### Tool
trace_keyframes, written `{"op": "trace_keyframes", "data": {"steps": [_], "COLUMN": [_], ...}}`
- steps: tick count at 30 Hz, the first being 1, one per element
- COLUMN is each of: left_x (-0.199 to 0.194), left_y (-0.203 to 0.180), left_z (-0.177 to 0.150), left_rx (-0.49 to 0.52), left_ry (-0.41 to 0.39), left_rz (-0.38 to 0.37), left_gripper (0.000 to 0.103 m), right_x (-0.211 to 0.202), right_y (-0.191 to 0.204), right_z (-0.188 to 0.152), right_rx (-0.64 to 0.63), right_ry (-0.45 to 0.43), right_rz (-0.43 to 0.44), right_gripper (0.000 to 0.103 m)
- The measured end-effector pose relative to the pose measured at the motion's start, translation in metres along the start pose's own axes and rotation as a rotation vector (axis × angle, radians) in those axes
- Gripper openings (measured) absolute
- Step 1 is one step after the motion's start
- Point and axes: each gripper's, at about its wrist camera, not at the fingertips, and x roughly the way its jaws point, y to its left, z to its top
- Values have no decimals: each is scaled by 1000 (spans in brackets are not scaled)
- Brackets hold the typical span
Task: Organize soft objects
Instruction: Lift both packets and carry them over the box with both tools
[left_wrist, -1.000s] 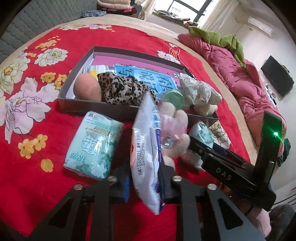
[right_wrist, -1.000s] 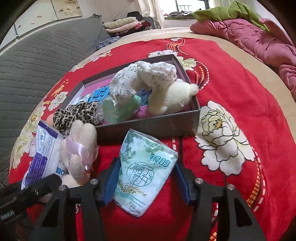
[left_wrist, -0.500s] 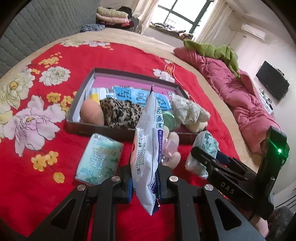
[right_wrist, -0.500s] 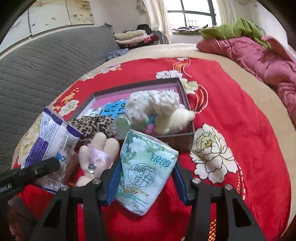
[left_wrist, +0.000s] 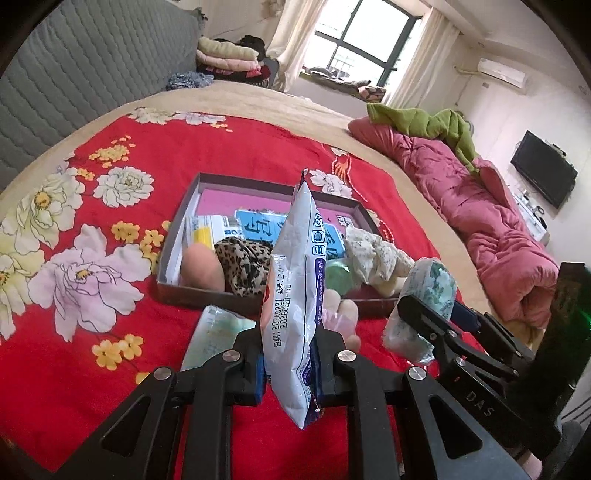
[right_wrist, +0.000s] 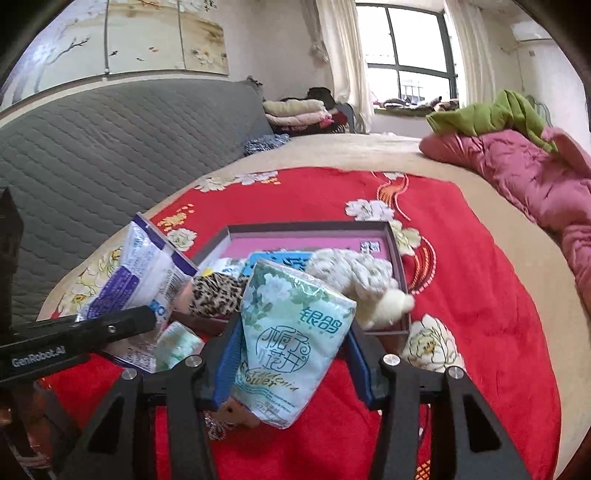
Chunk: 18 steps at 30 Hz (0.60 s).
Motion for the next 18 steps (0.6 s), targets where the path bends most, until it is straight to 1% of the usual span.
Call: {"op": "trace_keyframes", "data": {"steps": [8,18], "left_x": [-1,9], "left_y": [0,9], "left_z": [12,27], "left_rx": [3,-16], "left_ry": [-26,-41], "left_rz": [28,34], "left_gripper": [18,18], "right_x": [0,4], "right_y": [11,15], "right_z": [11,21], "right_rx": [-31,-39], "right_ry": [-23,-34], "right_rz": [8,4], "right_gripper": [51,51]}}
